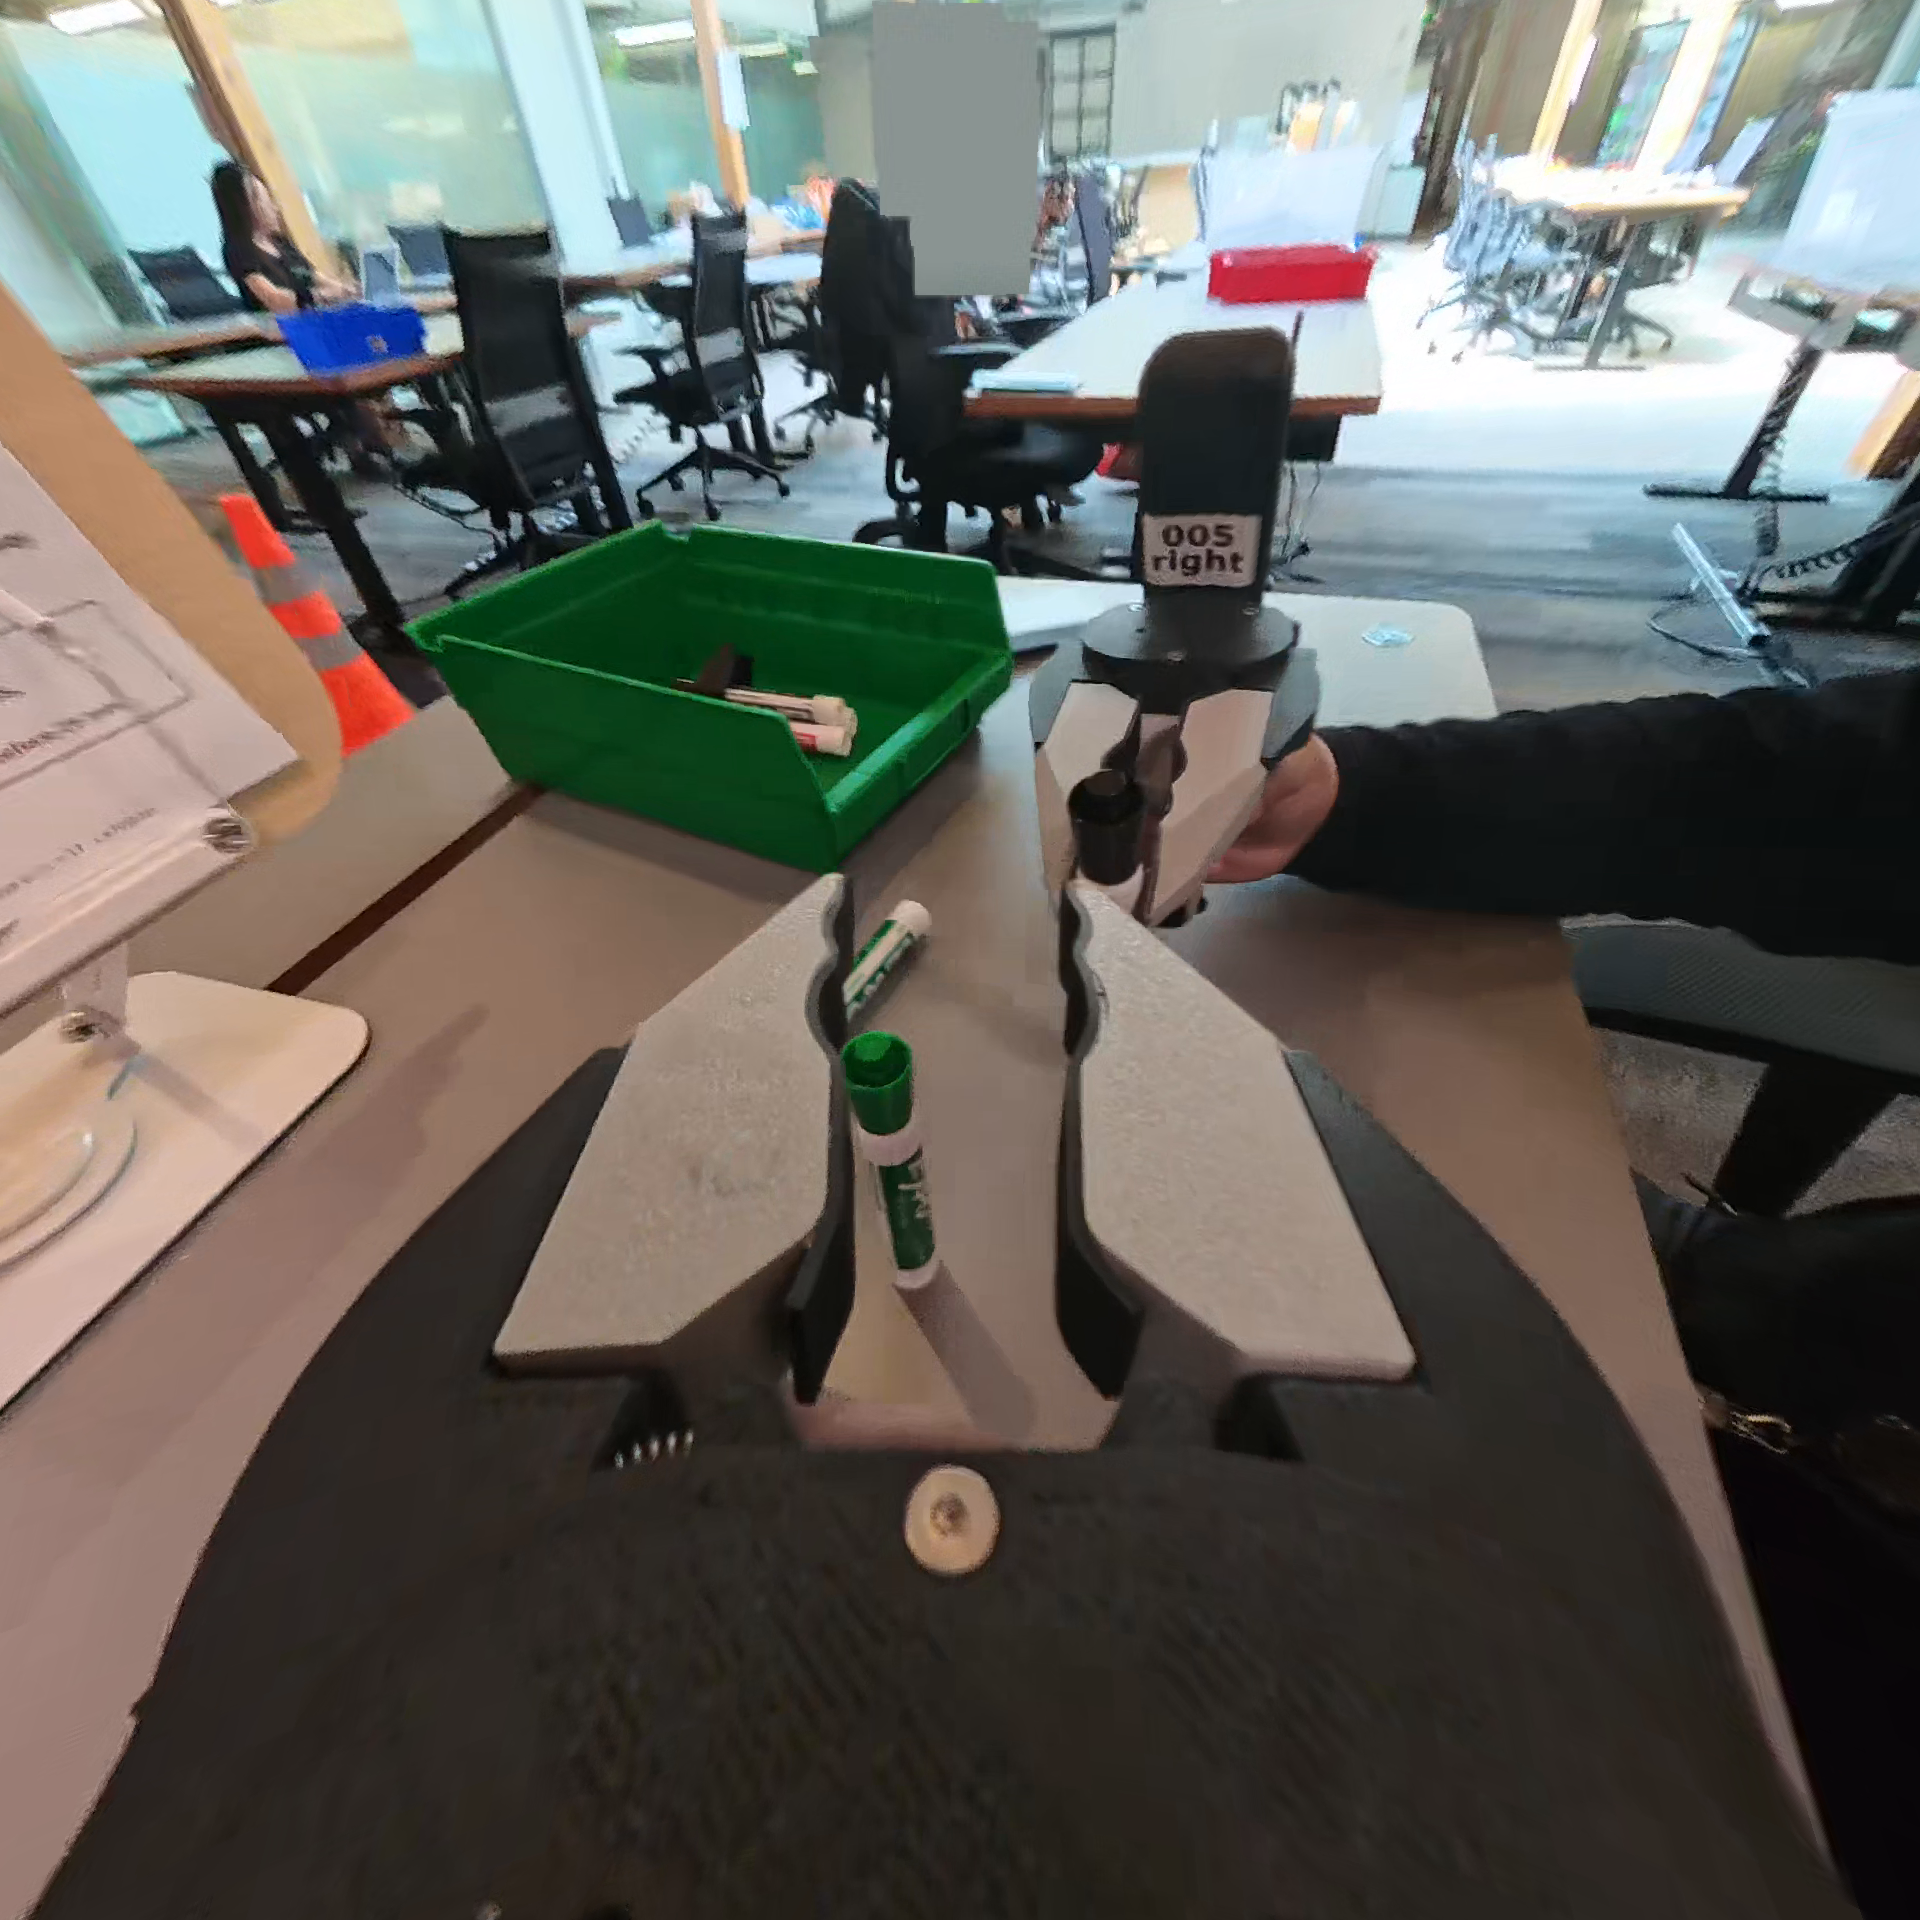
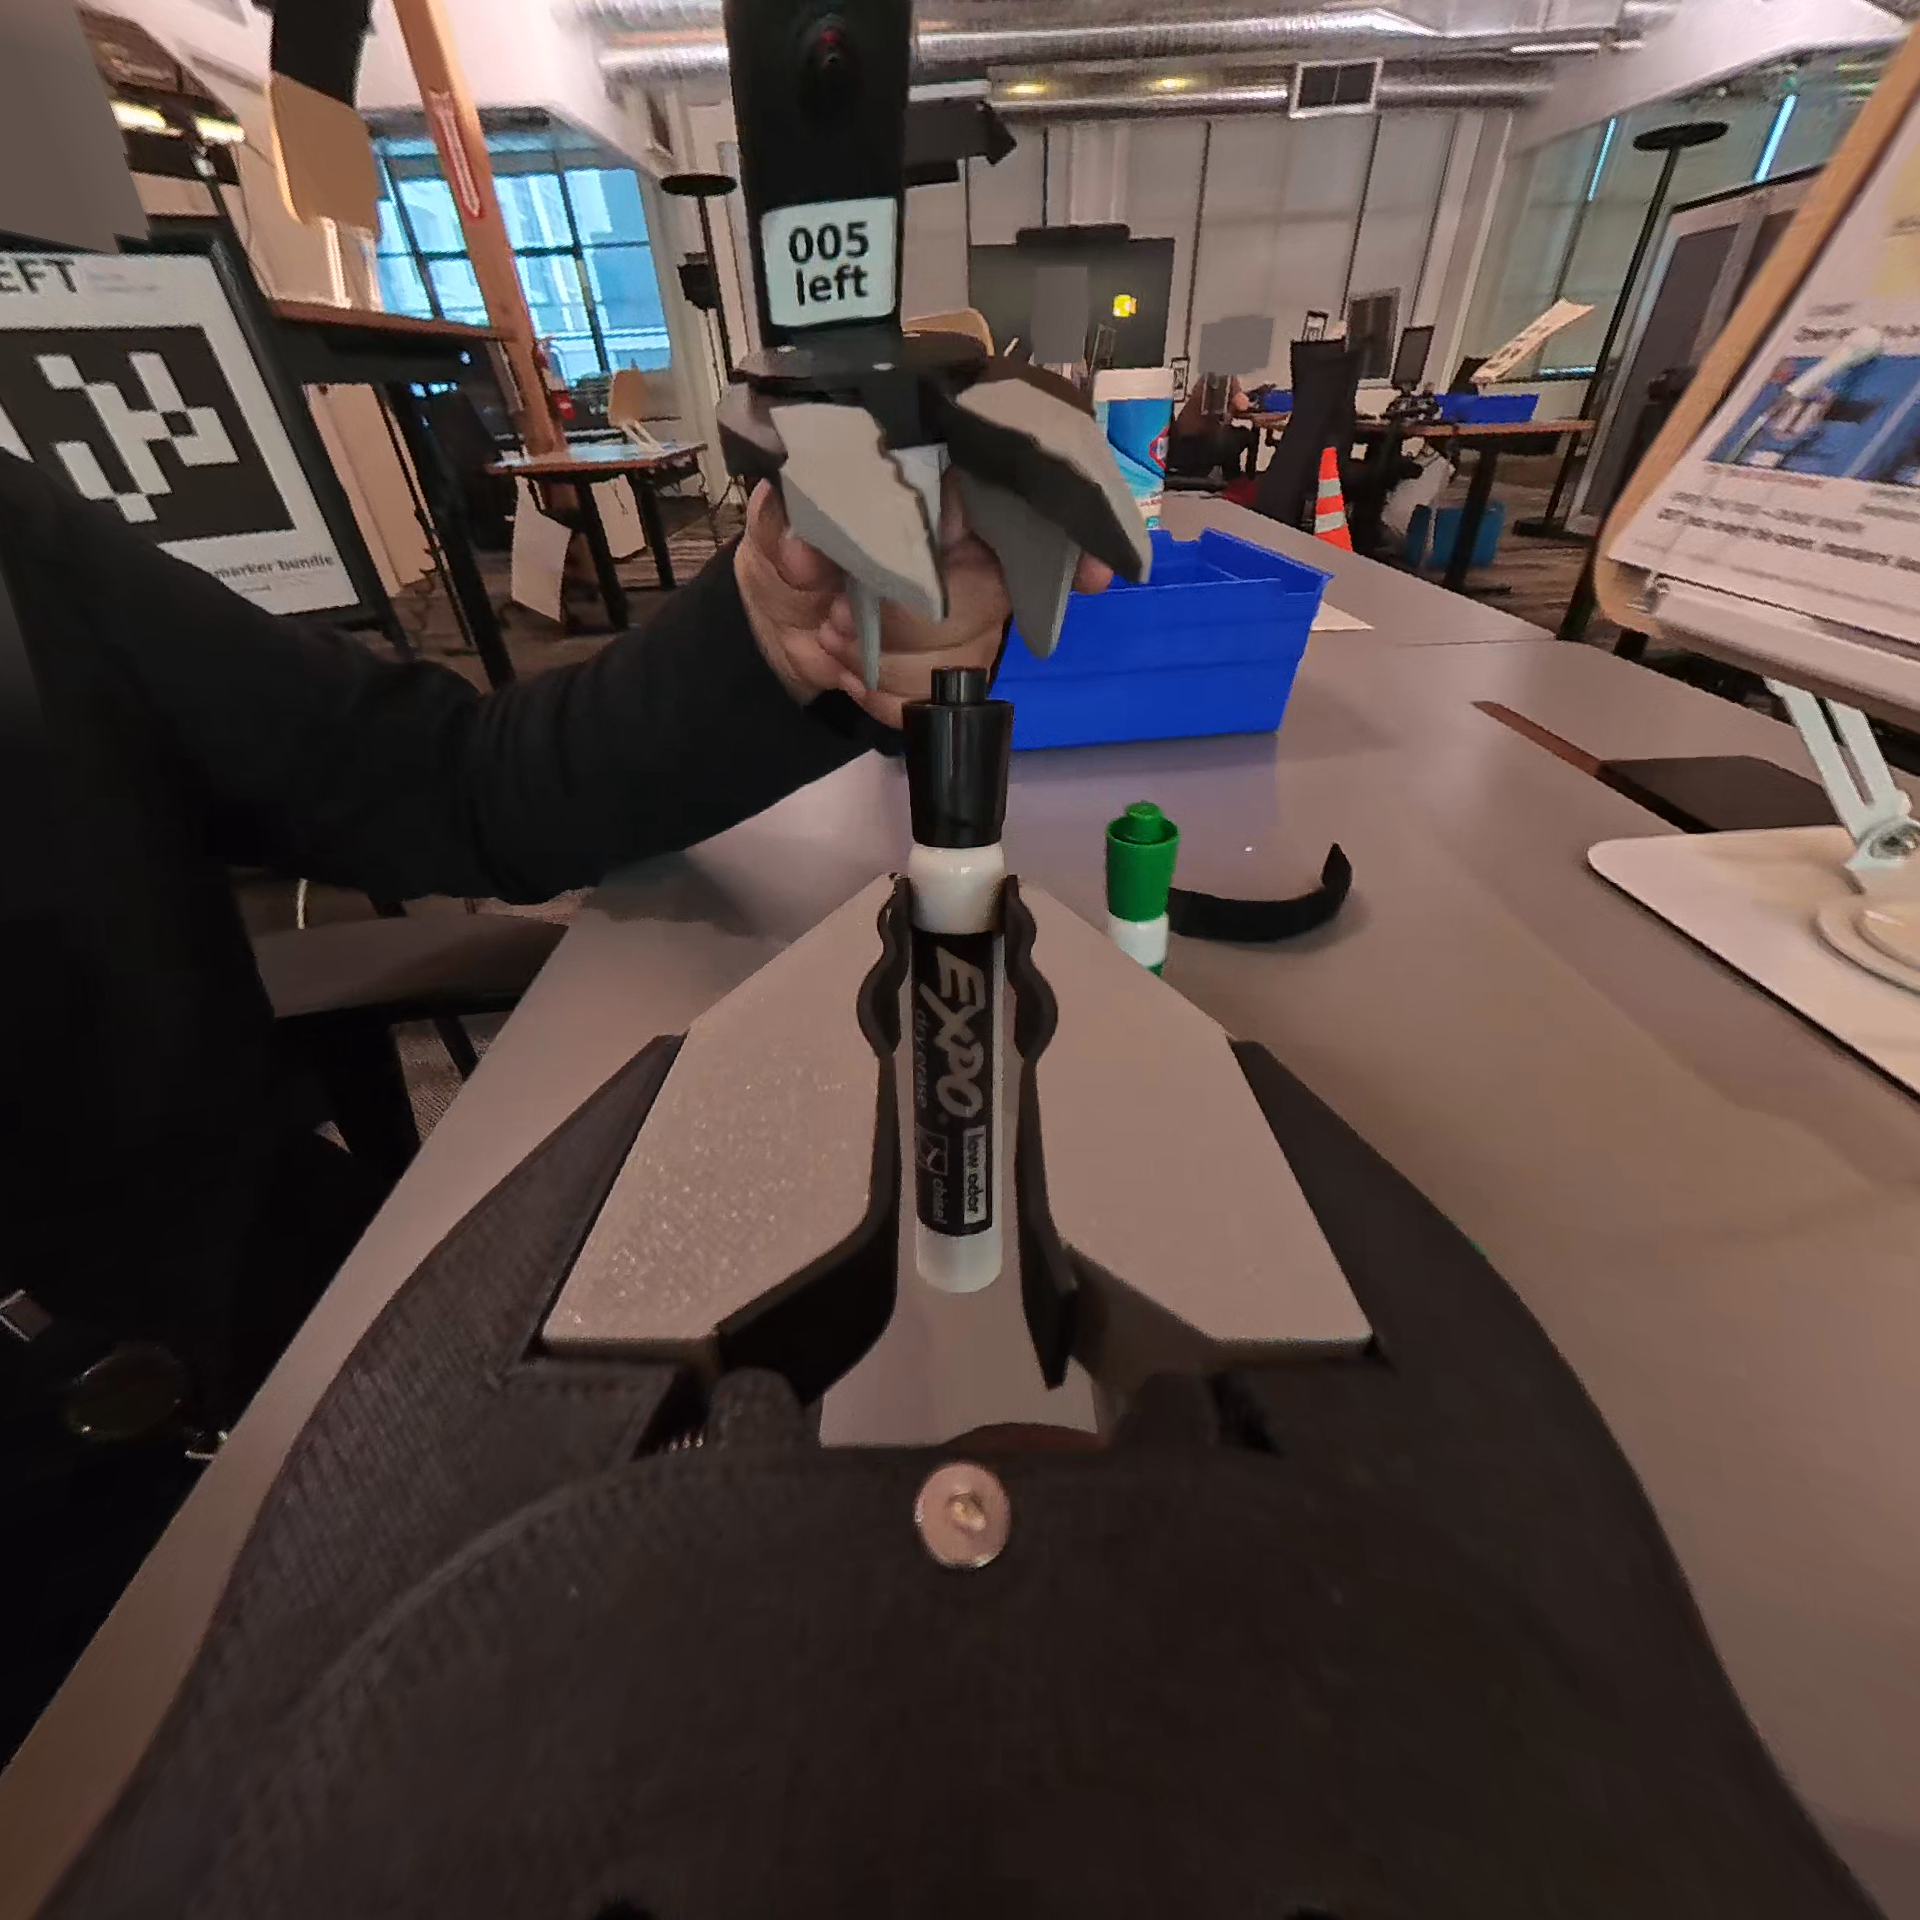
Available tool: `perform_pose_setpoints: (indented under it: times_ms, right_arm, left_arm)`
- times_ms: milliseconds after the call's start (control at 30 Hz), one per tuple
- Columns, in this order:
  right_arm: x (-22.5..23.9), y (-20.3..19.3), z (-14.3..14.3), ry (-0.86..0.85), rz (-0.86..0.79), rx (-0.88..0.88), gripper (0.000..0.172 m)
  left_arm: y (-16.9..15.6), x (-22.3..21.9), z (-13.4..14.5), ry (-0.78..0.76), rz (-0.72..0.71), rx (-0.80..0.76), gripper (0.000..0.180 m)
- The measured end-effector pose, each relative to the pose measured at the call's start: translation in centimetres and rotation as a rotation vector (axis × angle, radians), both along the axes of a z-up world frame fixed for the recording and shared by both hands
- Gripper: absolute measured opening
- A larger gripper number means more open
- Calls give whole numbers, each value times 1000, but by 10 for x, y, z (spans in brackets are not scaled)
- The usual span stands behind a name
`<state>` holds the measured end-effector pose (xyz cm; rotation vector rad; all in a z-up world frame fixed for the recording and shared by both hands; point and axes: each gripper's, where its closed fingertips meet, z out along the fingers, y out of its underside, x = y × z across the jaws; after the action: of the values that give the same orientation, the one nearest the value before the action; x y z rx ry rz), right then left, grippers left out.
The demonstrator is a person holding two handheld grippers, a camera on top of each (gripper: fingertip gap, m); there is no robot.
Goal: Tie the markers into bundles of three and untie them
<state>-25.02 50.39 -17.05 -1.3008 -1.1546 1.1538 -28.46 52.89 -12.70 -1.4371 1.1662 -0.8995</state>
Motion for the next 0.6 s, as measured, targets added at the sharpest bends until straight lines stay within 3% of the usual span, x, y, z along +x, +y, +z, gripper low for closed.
perform_pose_setpoints:
  times_ms: [233, 433, 600]
  right_arm:
    - [-22, -15, 0, -23, 12, 42, 14]
    - [-30, -9, -14, -108, -47, 60, 14]
    - [-34, -3, -24, -168, -98, 82, 14]
  left_arm:
    - [-28, 23, -14, 71, -79, 12, 32]
    - [-35, 31, -23, 90, -109, 10, 30]
    - [-32, 34, -36, 143, -98, 14, 17]
